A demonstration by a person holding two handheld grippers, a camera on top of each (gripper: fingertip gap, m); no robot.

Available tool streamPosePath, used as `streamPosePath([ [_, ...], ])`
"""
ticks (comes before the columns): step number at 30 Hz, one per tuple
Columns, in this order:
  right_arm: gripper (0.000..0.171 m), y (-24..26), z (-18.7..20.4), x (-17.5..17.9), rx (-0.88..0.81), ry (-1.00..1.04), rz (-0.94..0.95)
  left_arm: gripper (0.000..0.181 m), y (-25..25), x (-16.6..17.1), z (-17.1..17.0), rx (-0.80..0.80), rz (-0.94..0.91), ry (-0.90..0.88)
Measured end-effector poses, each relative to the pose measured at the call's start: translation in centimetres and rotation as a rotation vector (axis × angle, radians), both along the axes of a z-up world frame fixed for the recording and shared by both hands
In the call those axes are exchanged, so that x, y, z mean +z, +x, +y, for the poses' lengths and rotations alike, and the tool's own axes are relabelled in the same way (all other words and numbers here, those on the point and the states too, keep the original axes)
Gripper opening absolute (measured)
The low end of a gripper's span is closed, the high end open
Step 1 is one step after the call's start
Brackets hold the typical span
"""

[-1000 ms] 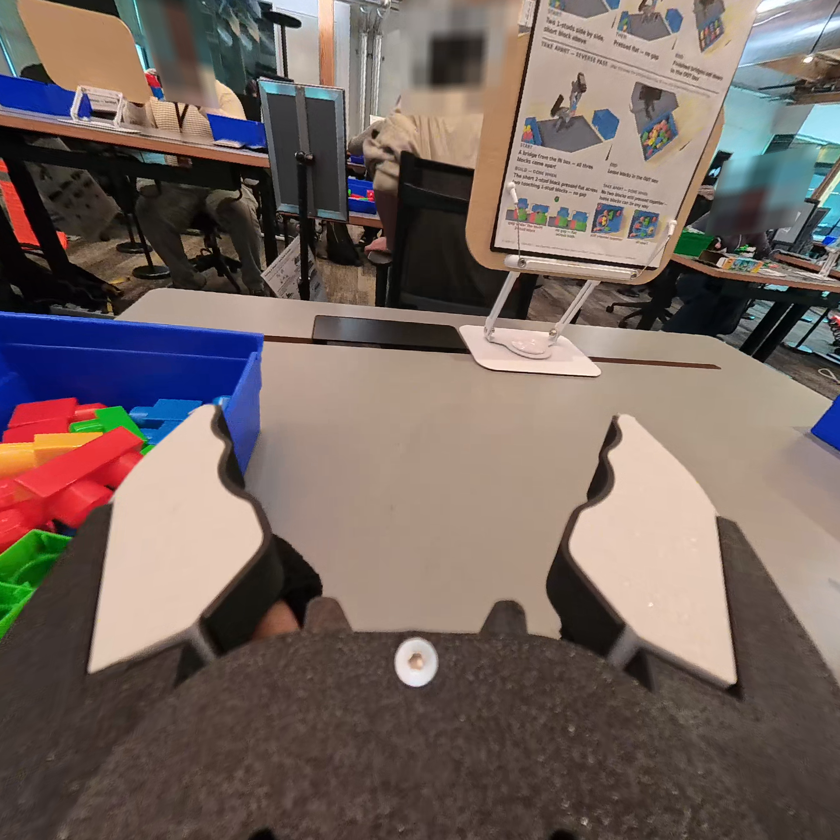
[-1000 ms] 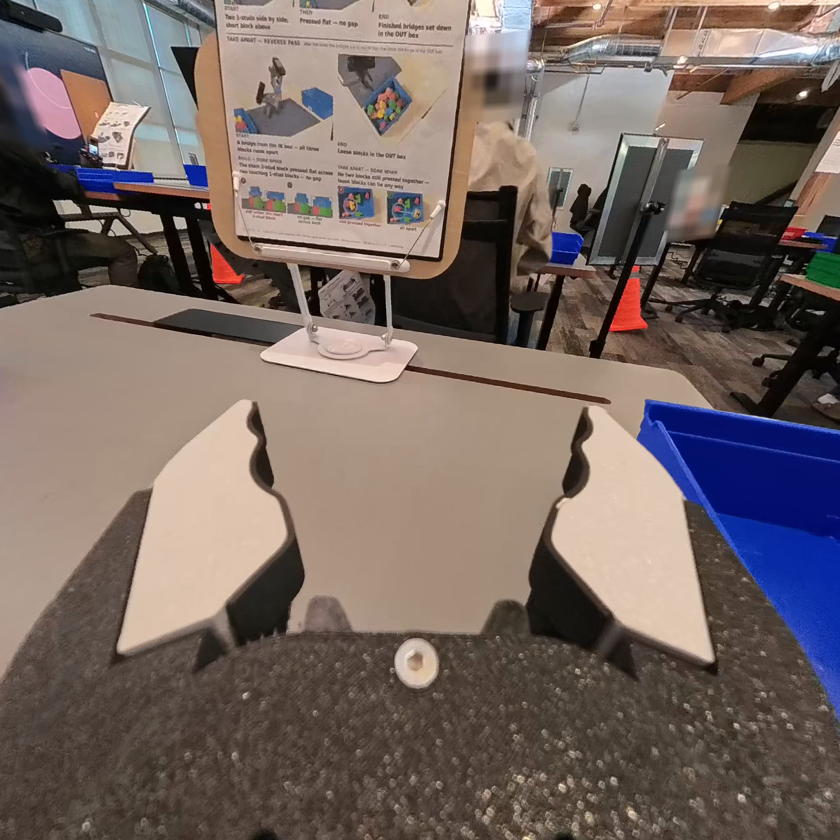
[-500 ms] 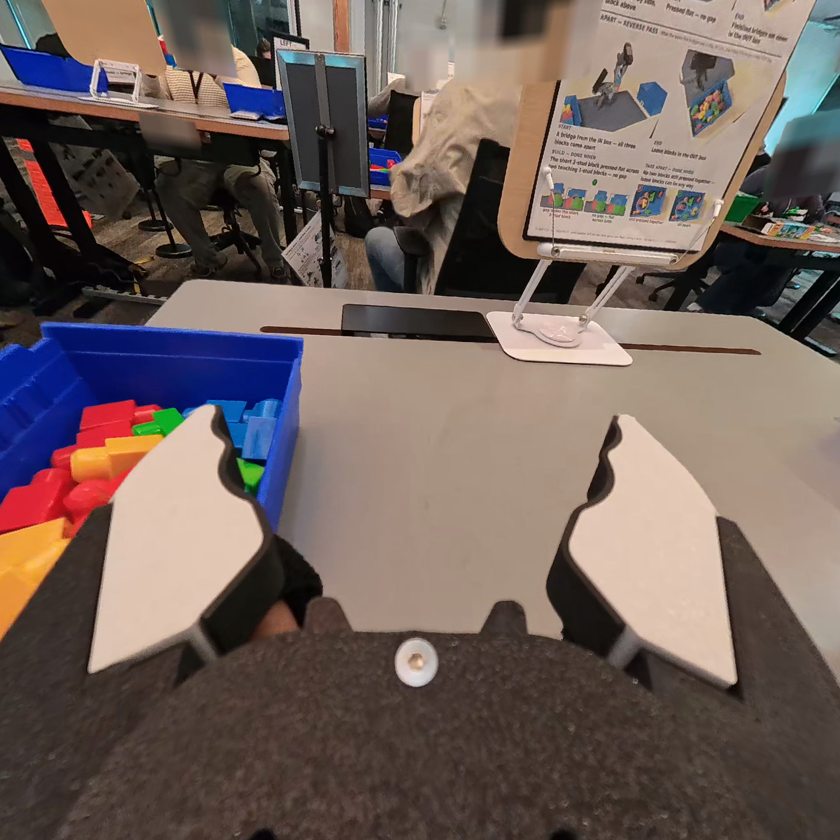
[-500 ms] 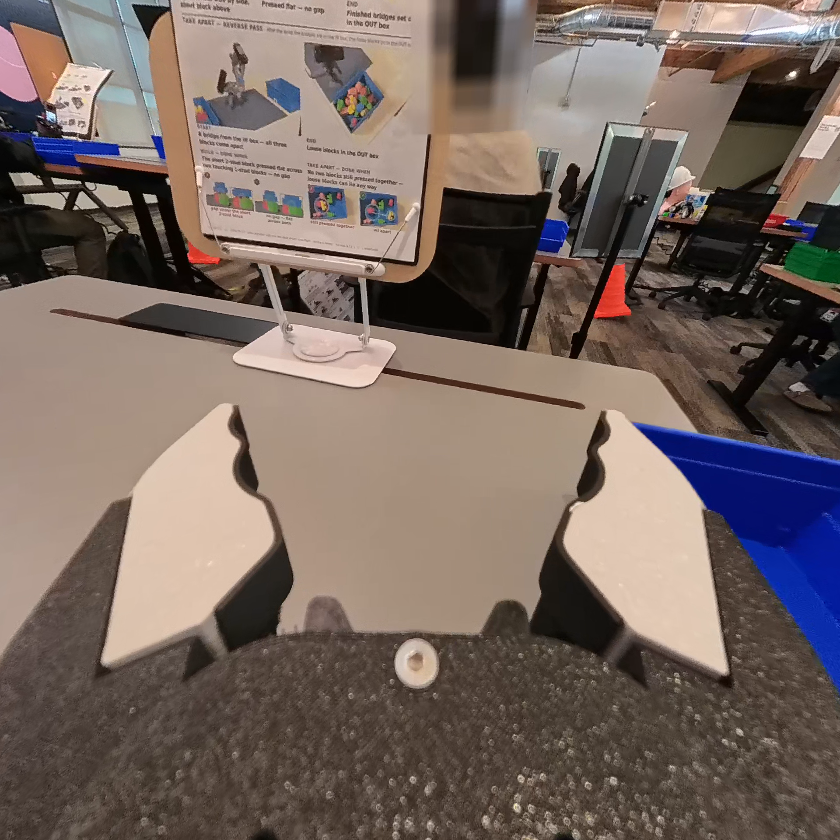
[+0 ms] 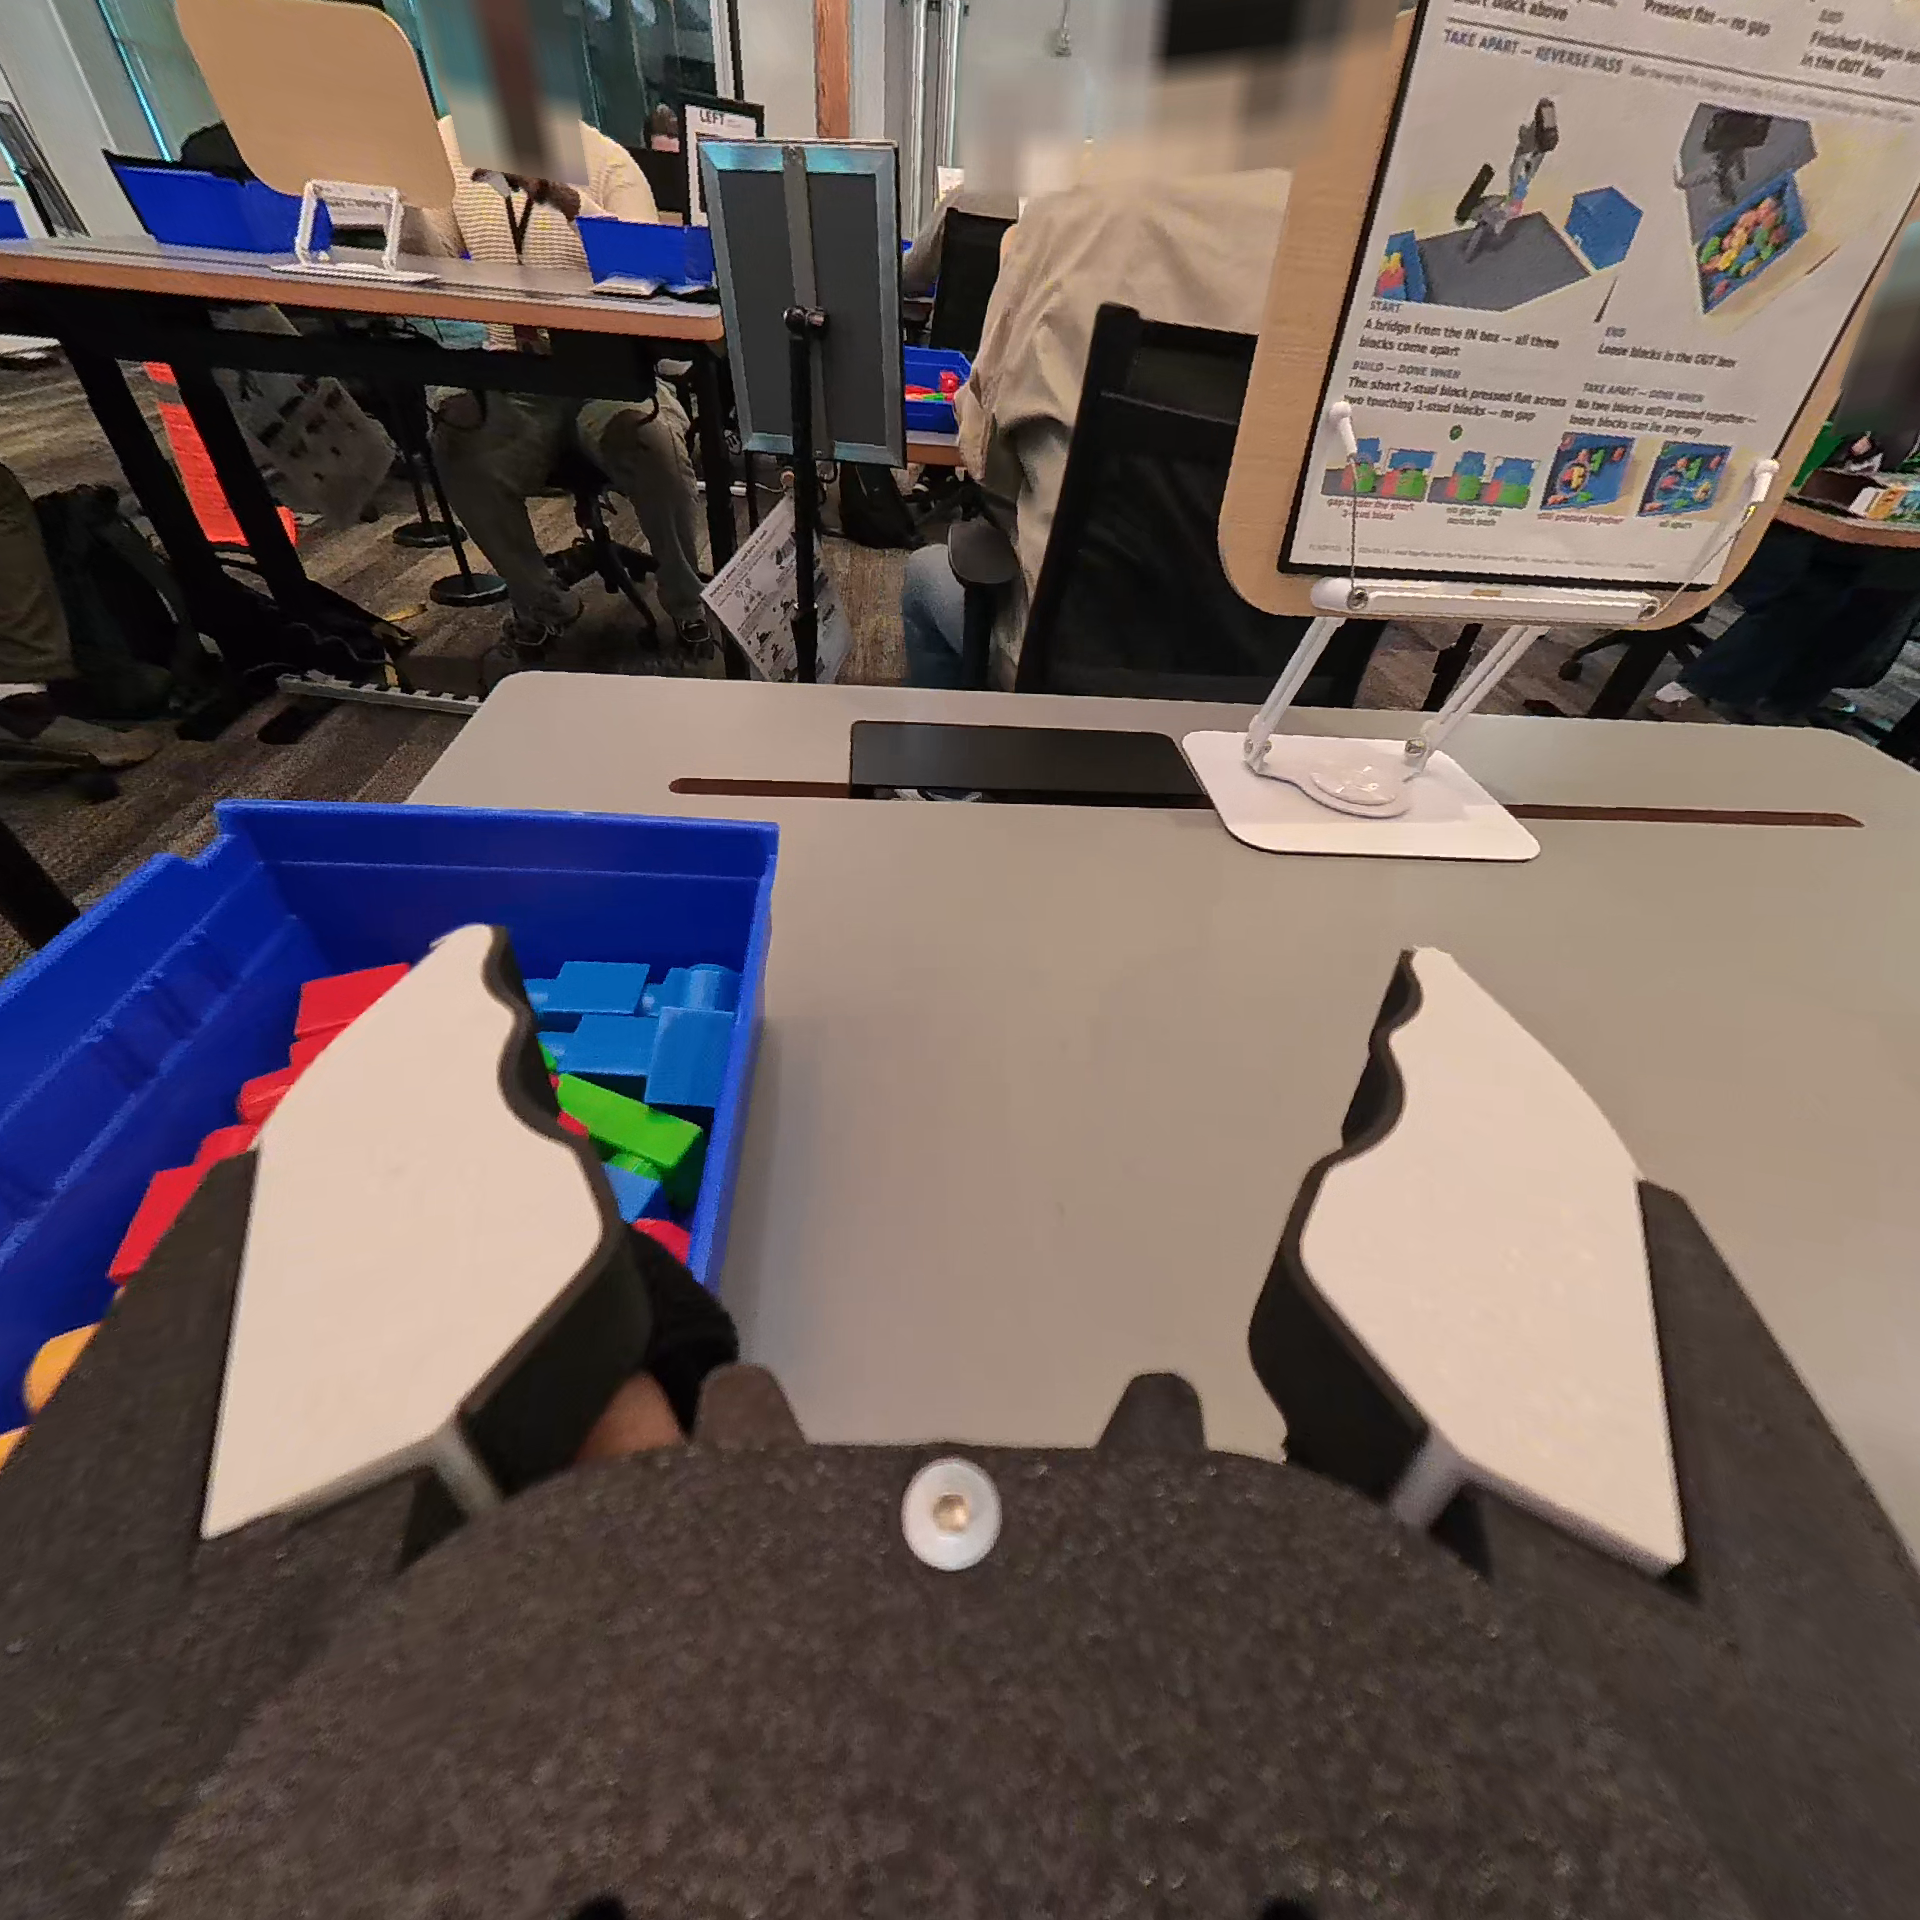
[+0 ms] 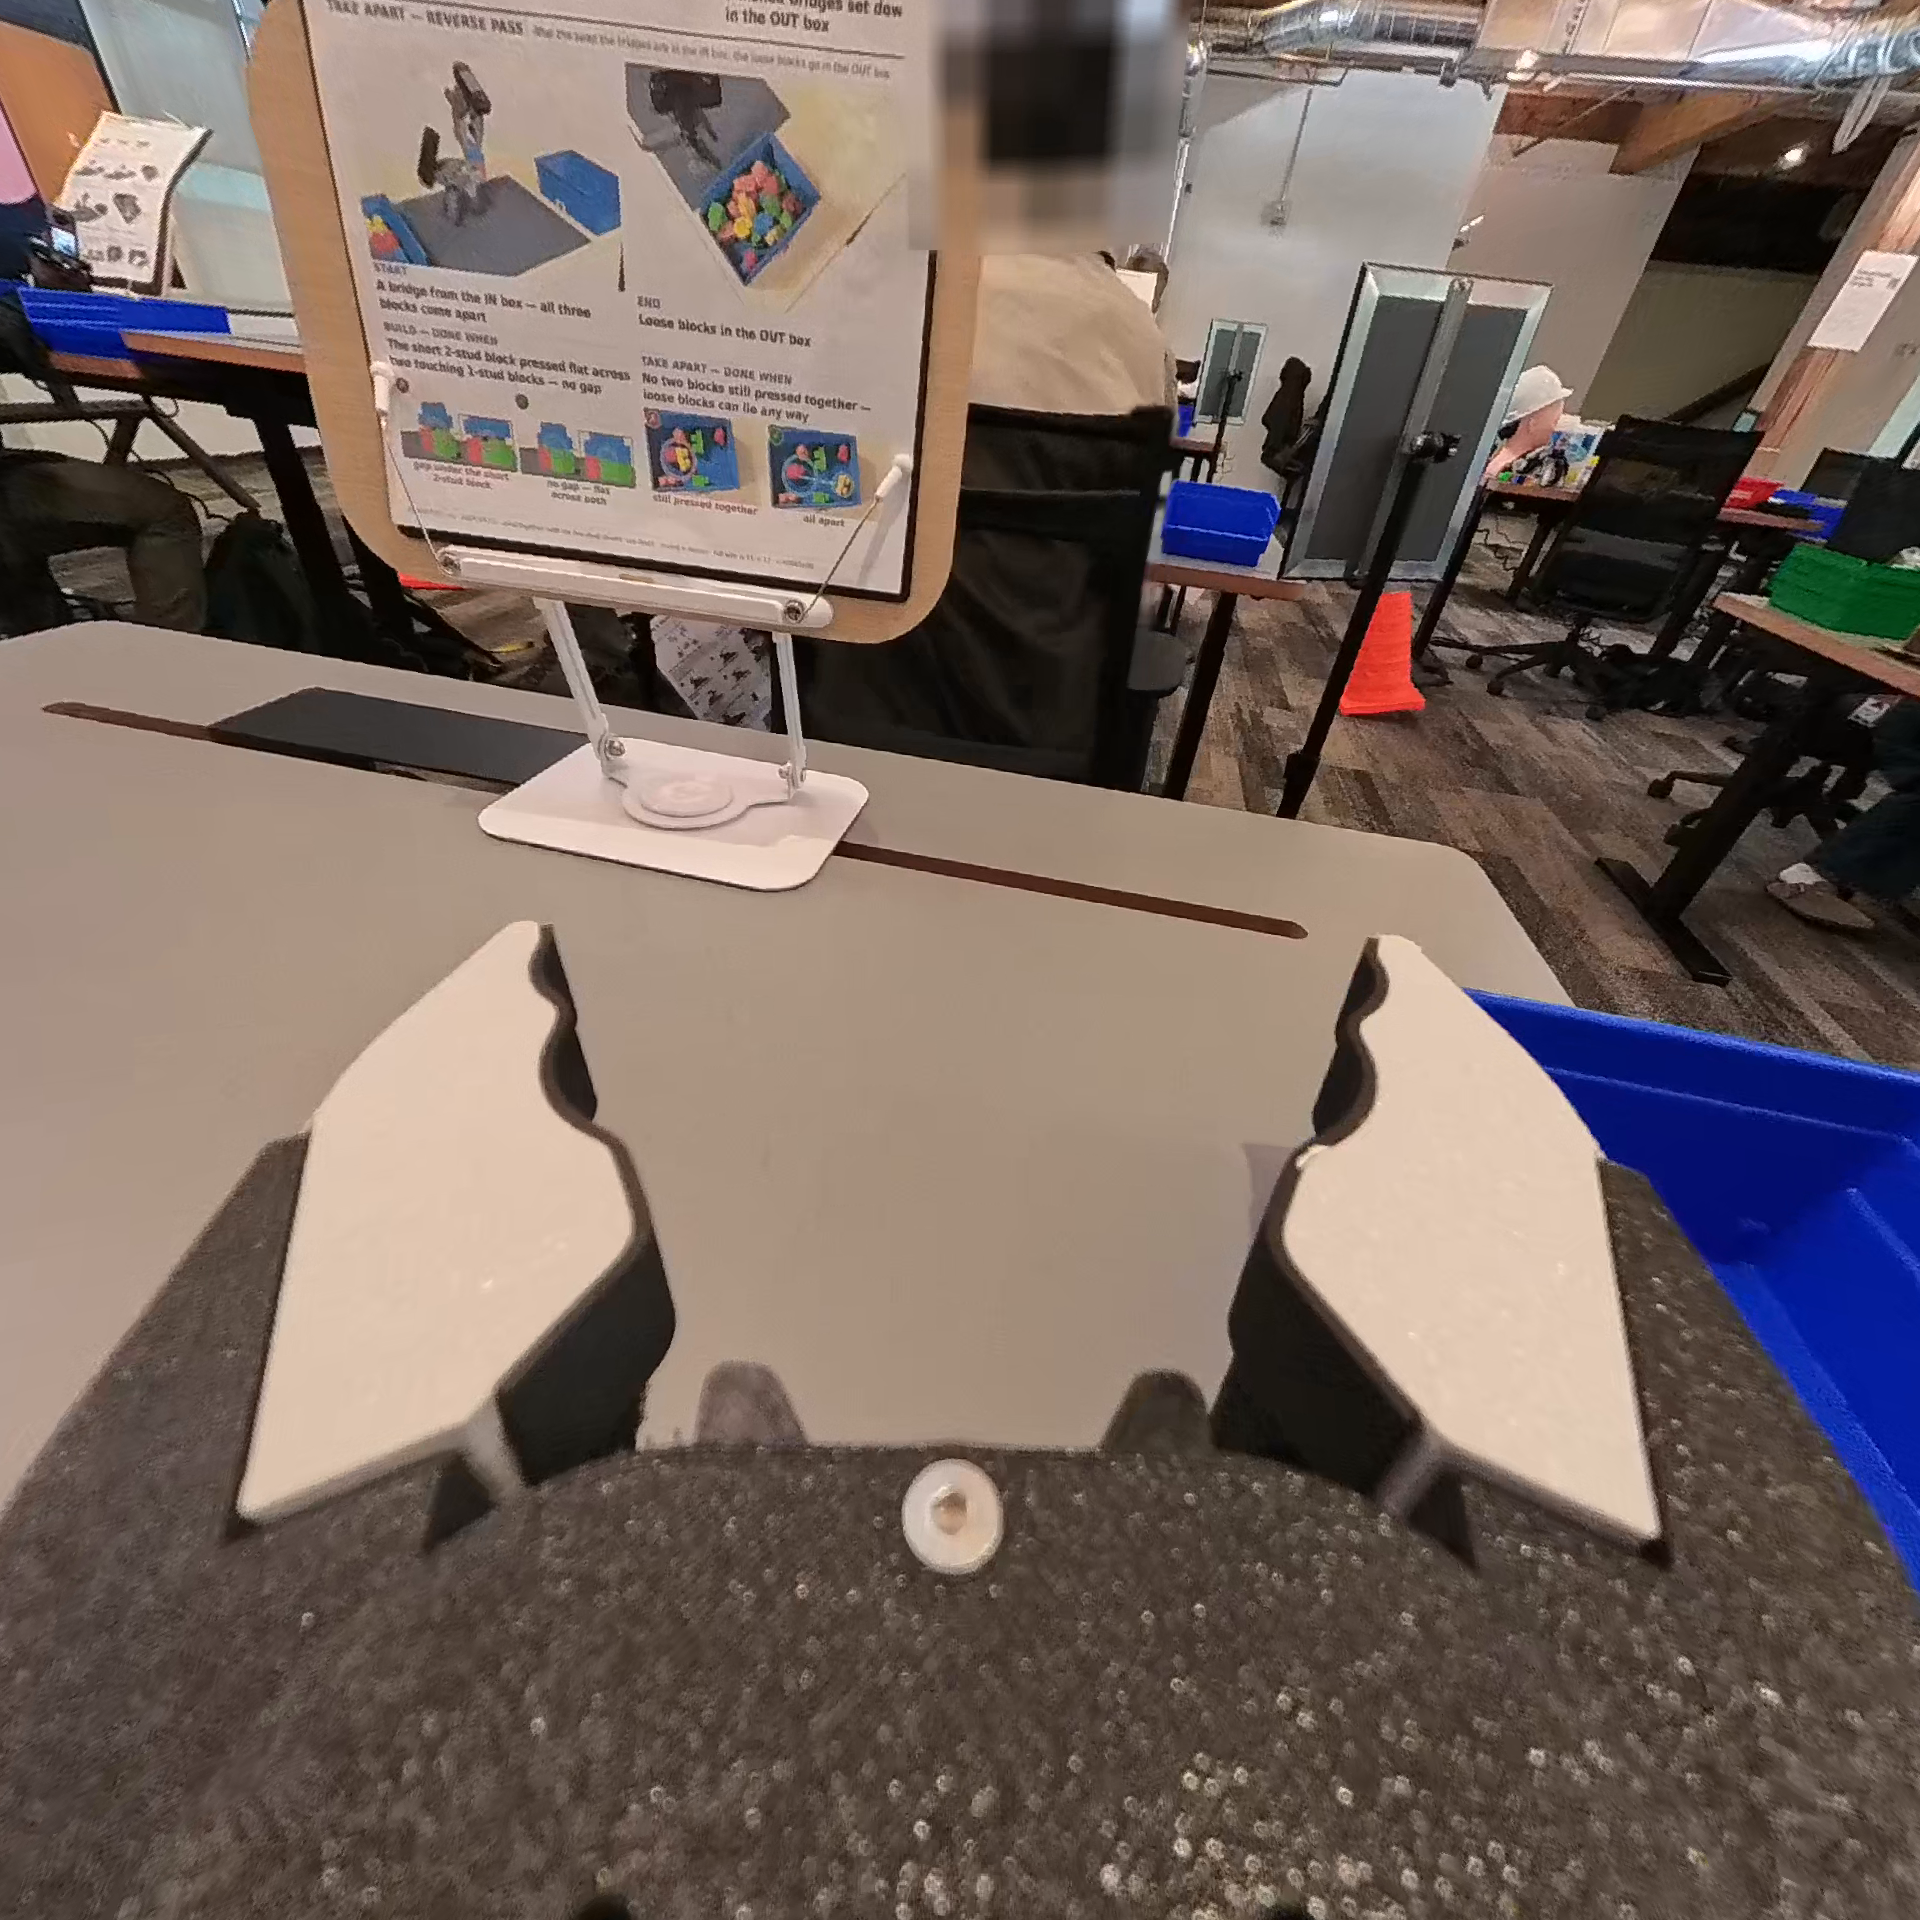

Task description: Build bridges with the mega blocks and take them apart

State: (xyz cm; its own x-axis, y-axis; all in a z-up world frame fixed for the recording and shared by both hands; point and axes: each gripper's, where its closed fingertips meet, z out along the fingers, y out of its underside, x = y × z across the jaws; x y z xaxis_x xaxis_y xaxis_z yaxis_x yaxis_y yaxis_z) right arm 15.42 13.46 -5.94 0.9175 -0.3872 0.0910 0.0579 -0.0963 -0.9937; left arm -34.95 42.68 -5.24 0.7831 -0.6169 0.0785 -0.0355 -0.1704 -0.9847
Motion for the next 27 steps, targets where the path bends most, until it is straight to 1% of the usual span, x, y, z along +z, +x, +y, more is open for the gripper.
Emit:
streamPosePath([
  [5,0.135,0.0,0.4,0.1,0.007,0.007,-0.002,0.147,-0.9,0.1,0.2,0.013,0.013,0.002],
  [11,0.134,-0.3,0.5,0.2,0.018,0.008,-0.005,0.147,-3.1,1.5,0.7,0.051,0.061,0.023],
  [20,0.132,-0.8,0.9,0.4,0.046,0.015,-0.004,0.147,-7.2,2.4,3.3,0.08,0.155,-0.053],
  [23,0.131,-1.1,1.0,0.4,0.055,0.017,-0.003,0.147,-8.0,2.1,4.4,0.082,0.187,-0.087],
  [27,0.131,-1.3,1.2,0.6,0.065,0.017,-0.008,0.148,-8.5,0.8,5.8,0.059,0.242,-0.143],
])
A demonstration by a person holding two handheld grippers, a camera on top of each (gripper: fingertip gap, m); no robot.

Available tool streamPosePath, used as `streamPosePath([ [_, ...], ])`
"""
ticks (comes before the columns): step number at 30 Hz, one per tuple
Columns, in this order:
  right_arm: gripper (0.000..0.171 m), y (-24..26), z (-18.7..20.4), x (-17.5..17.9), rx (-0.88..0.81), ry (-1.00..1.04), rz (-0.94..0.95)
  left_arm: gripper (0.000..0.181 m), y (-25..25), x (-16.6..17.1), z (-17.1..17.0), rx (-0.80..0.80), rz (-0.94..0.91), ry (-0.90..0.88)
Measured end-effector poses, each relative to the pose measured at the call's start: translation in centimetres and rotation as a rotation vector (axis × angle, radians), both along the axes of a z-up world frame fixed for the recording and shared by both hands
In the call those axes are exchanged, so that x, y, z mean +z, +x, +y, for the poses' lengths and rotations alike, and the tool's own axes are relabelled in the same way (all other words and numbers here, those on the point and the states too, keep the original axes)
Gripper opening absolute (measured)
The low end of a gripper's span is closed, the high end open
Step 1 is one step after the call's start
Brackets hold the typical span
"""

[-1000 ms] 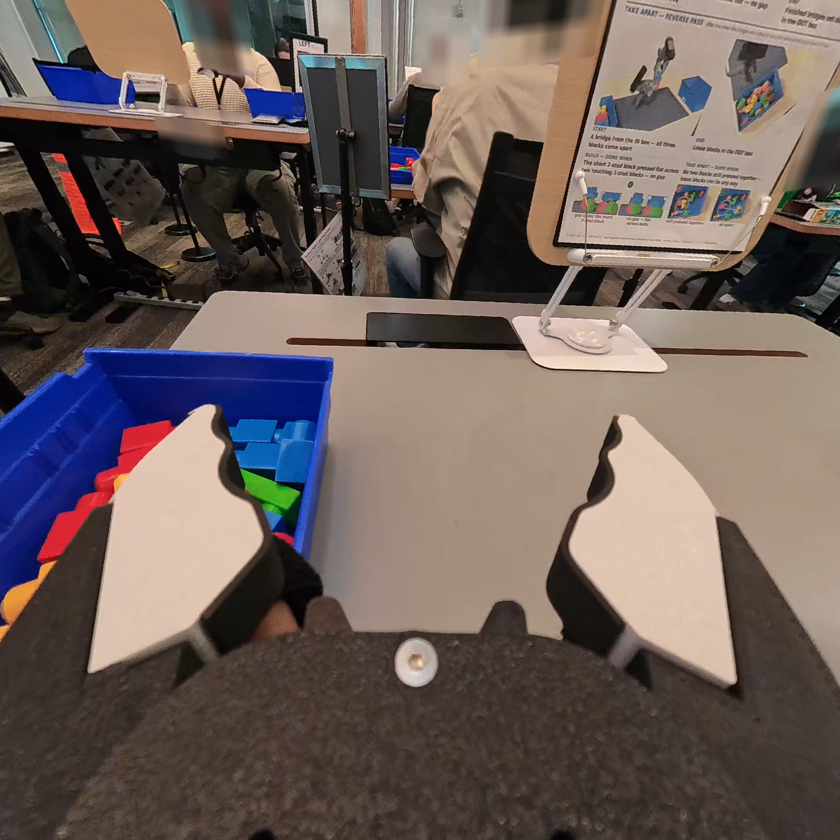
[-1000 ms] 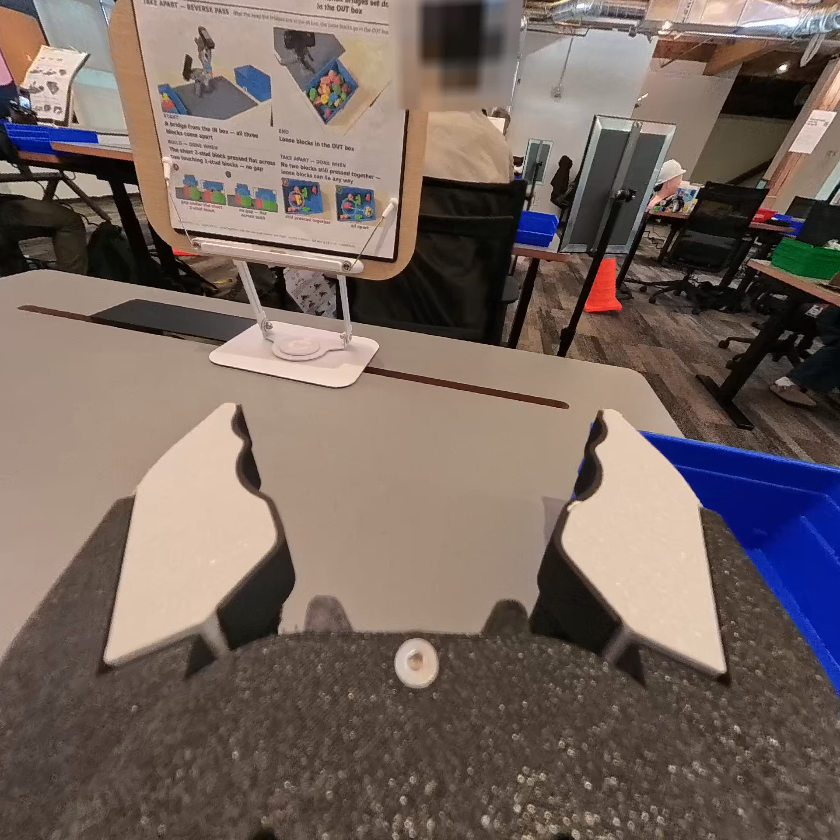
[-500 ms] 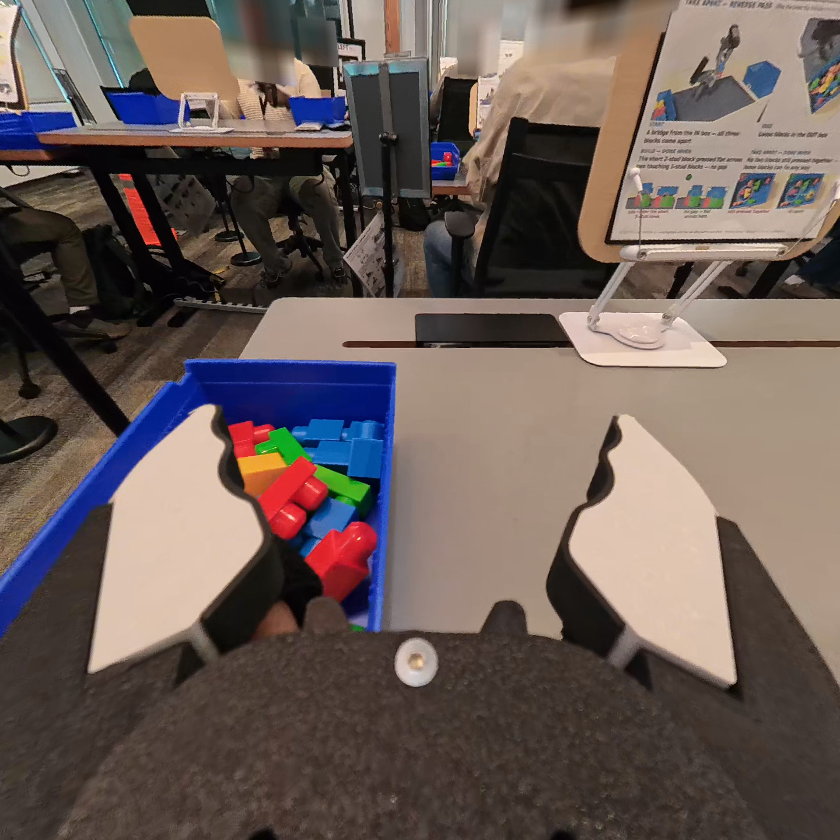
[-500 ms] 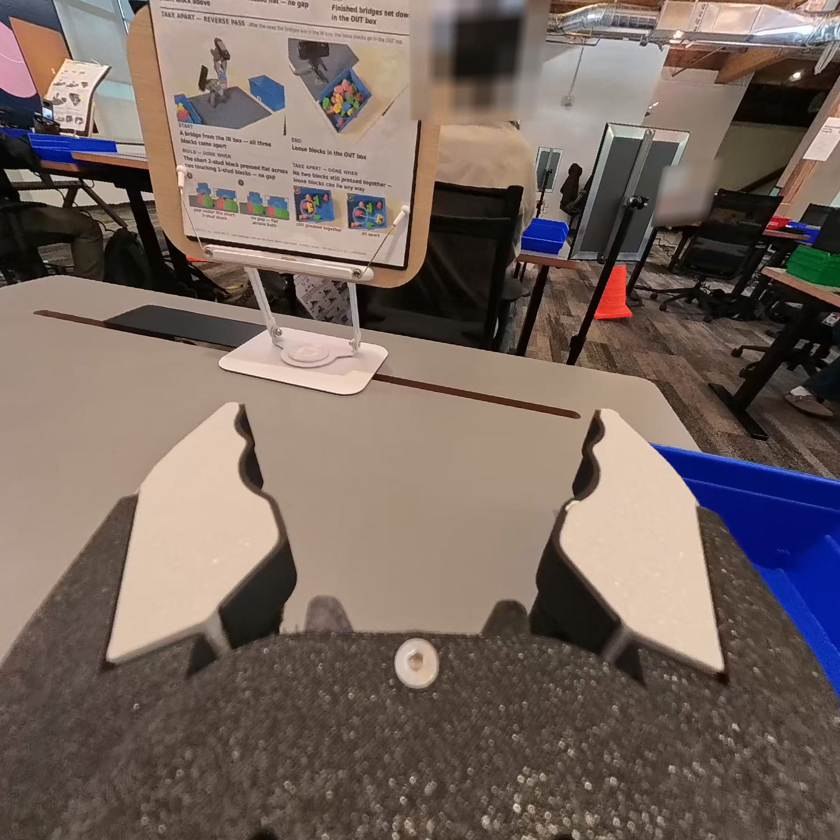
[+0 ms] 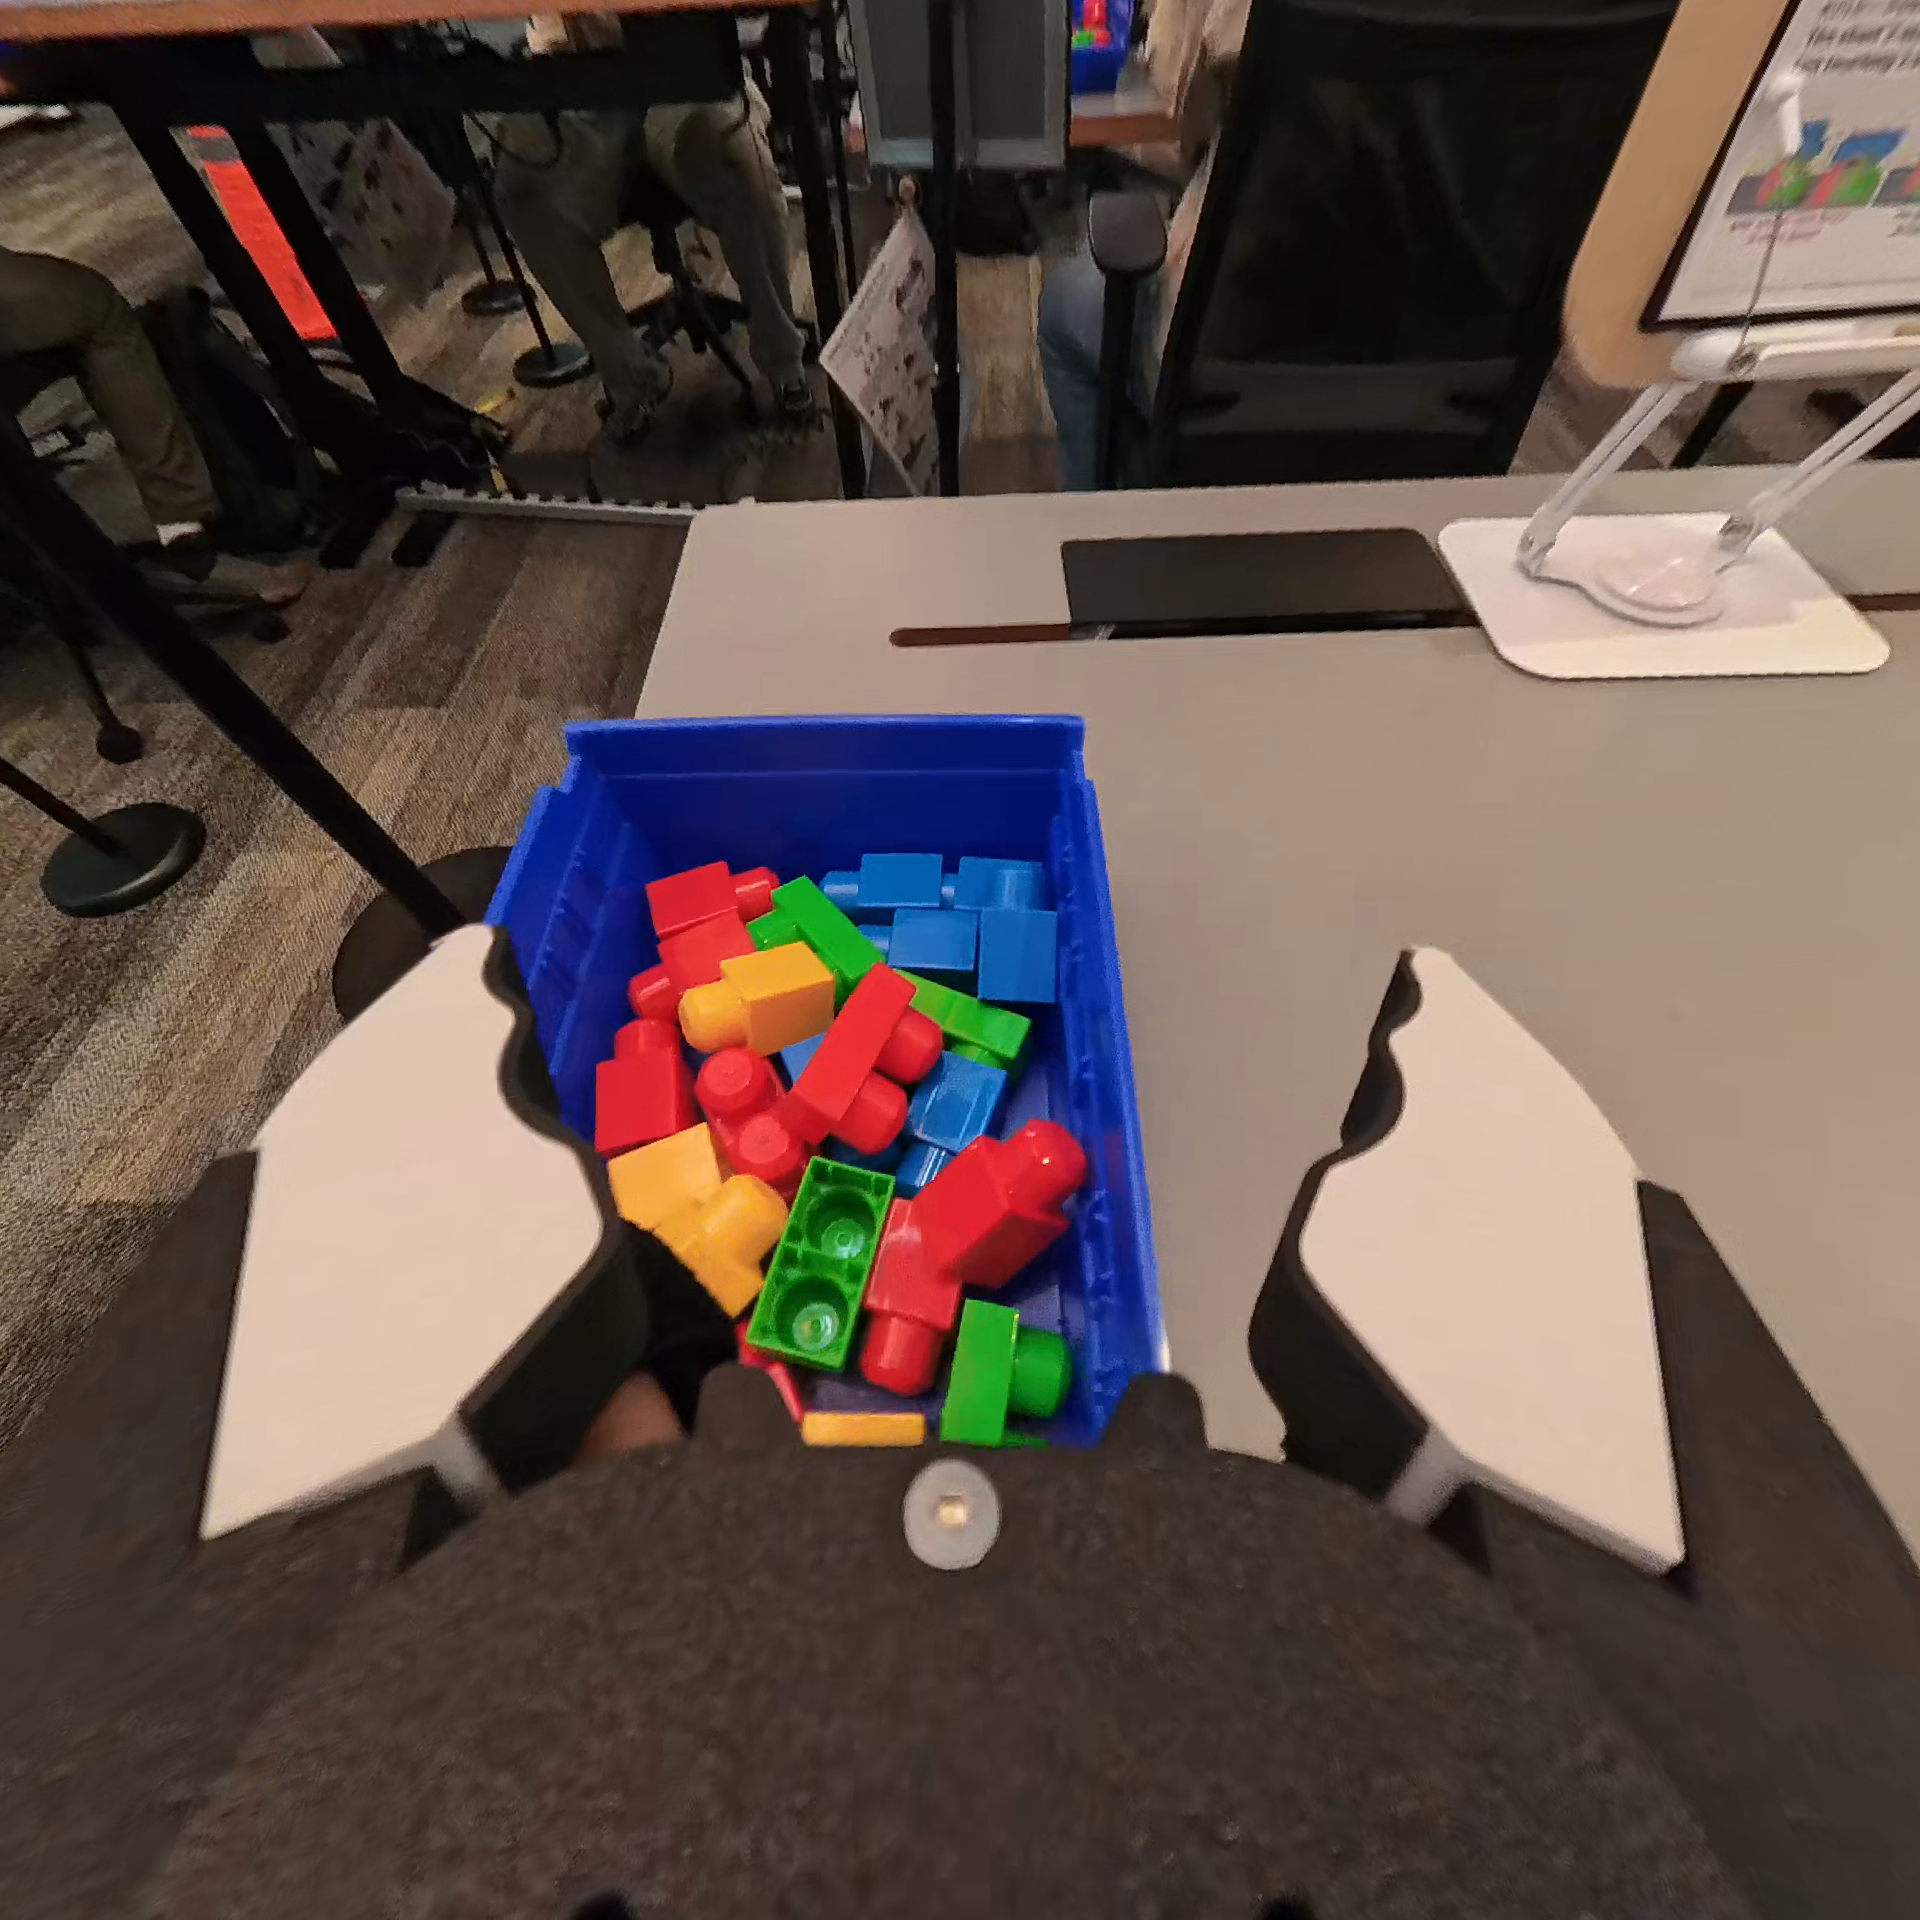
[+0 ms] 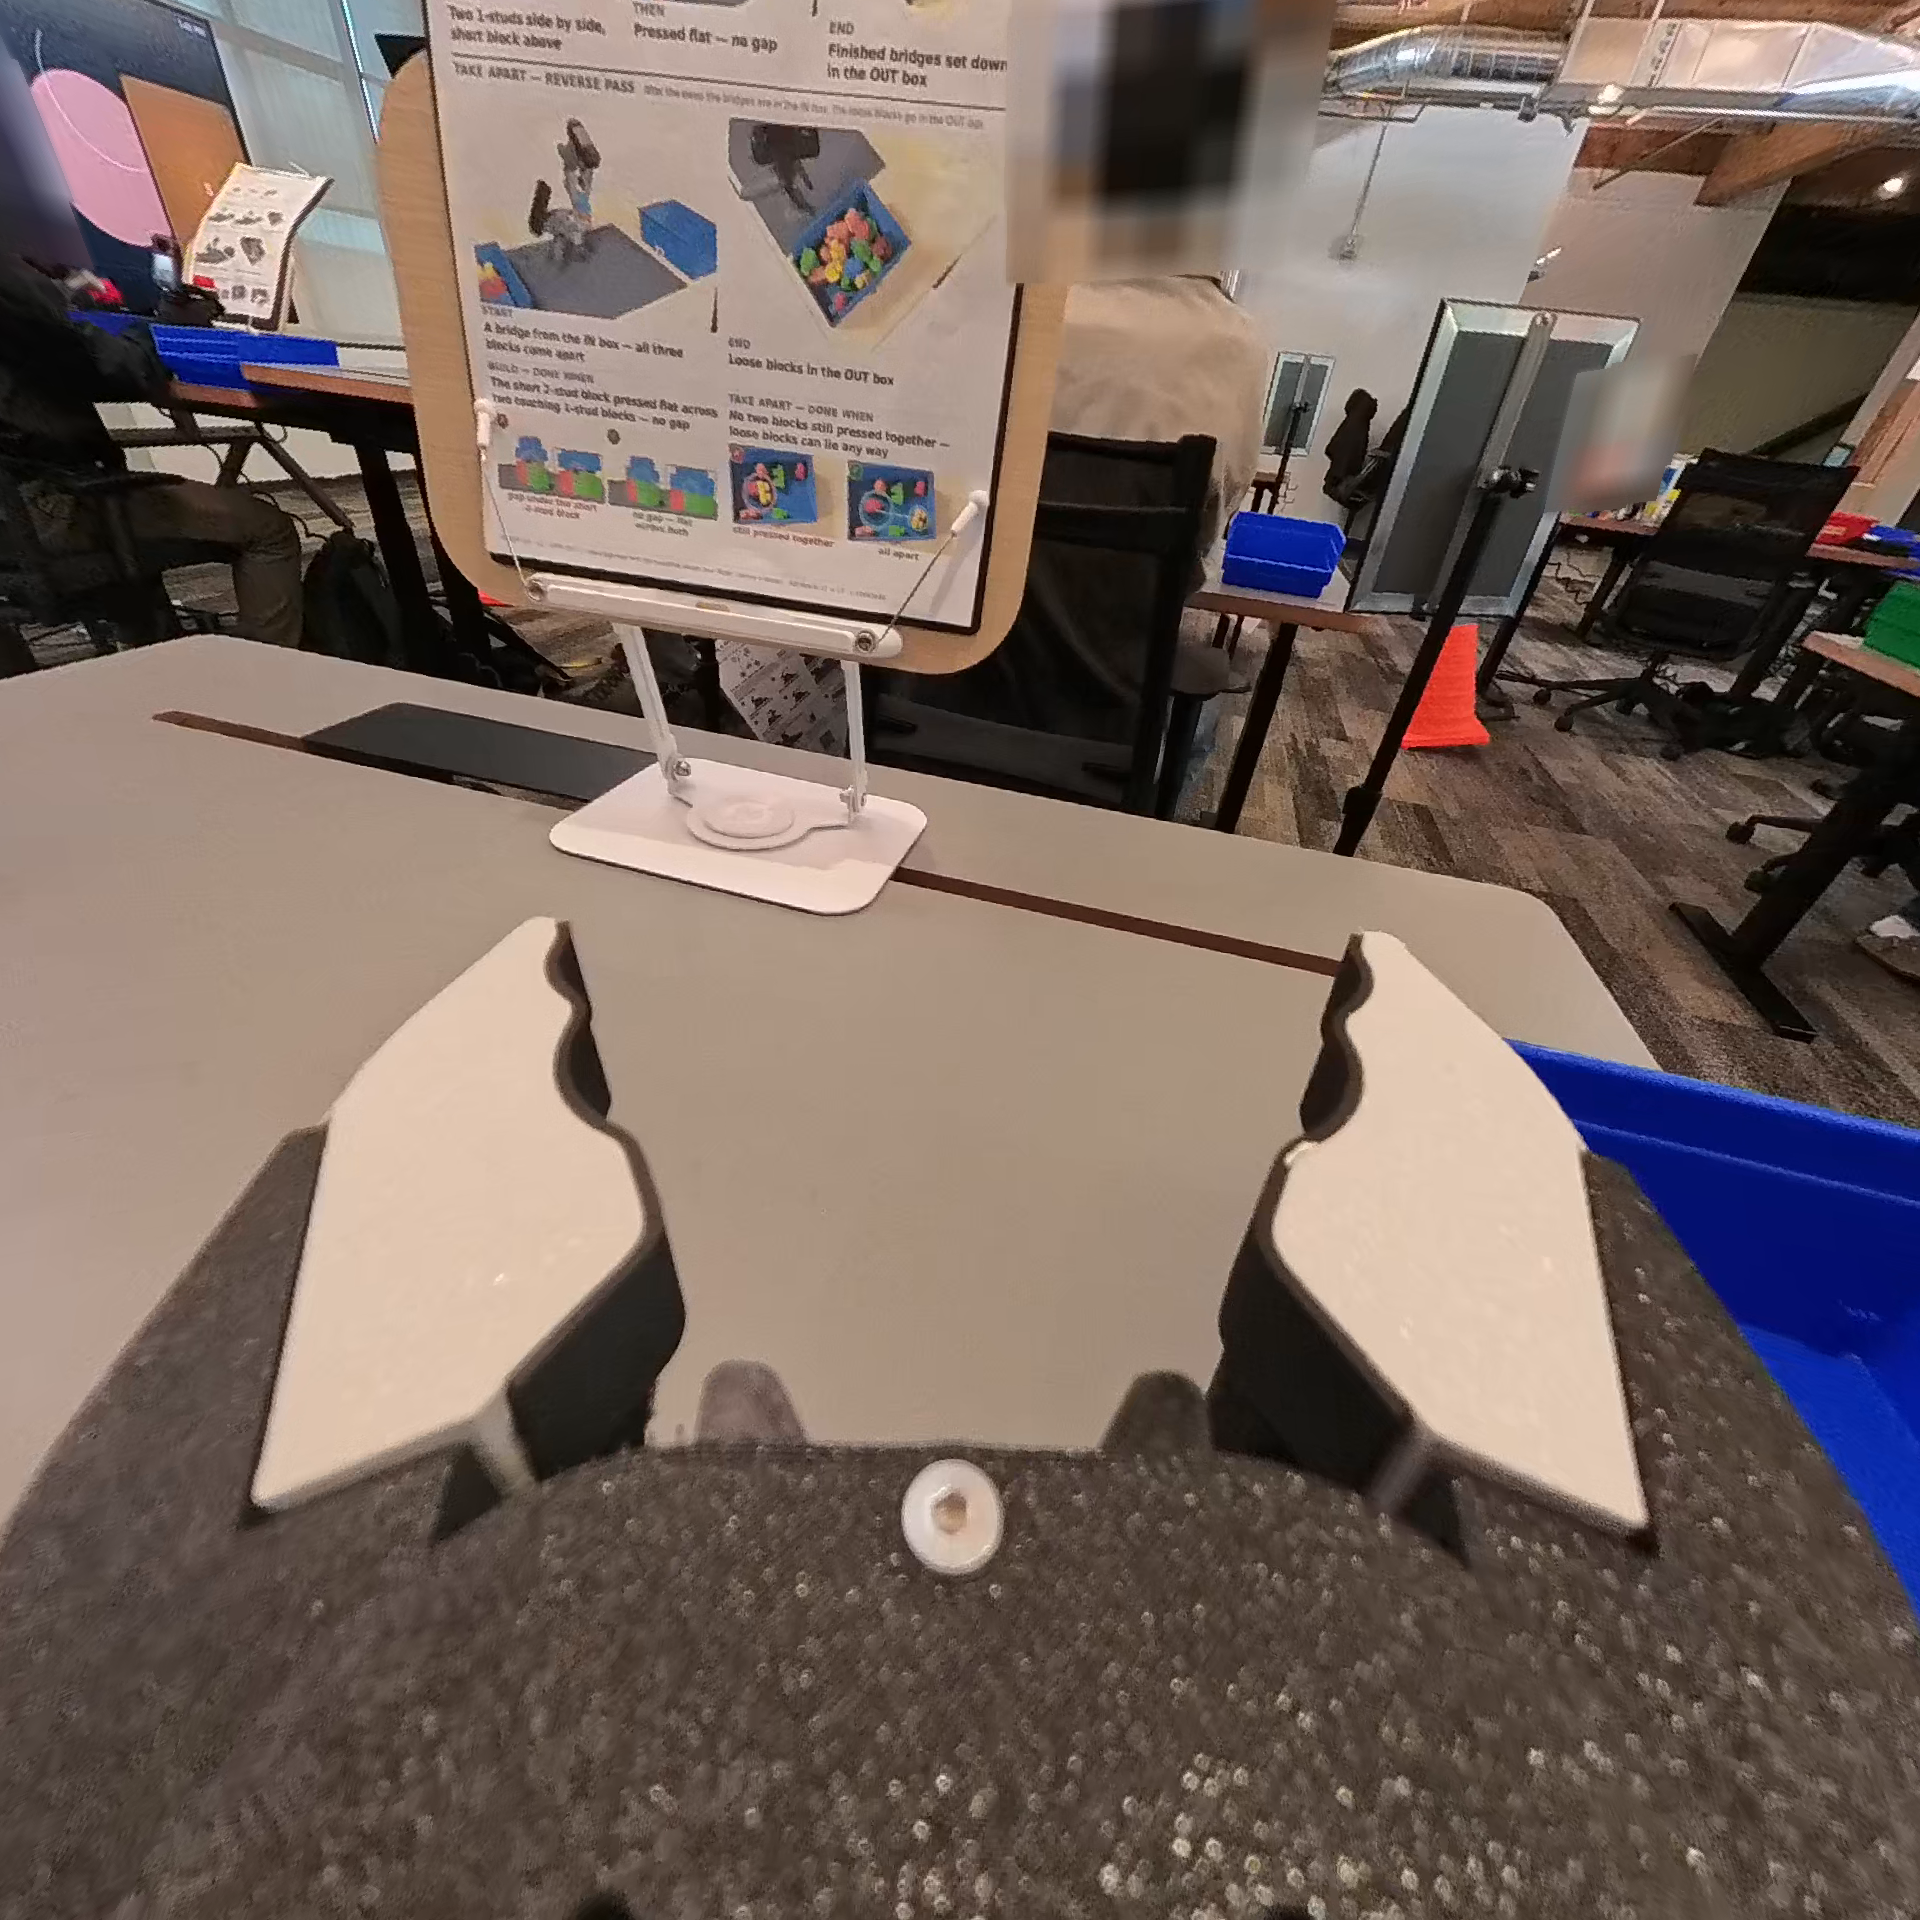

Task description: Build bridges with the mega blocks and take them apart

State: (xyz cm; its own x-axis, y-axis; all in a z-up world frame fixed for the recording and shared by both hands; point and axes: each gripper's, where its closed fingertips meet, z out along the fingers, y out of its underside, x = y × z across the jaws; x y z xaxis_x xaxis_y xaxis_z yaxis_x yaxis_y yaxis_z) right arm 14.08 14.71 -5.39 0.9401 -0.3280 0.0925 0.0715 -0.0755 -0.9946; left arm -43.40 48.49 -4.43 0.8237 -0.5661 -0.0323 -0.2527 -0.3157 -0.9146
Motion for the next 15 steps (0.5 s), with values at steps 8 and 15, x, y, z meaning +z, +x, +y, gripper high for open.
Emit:
streamPosePath([
  [8,0.13,-0.2,0.1,0.1,0.007,-0.007,-0.008,0.142,-2.2,-4.2,2.1,-0.069,0.126,-0.148],
  [15,0.13,-0.3,0.2,0.0,0.008,-0.015,-0.012,0.134,-5.3,-6.6,2.0,-0.145,0.257,-0.27],
])
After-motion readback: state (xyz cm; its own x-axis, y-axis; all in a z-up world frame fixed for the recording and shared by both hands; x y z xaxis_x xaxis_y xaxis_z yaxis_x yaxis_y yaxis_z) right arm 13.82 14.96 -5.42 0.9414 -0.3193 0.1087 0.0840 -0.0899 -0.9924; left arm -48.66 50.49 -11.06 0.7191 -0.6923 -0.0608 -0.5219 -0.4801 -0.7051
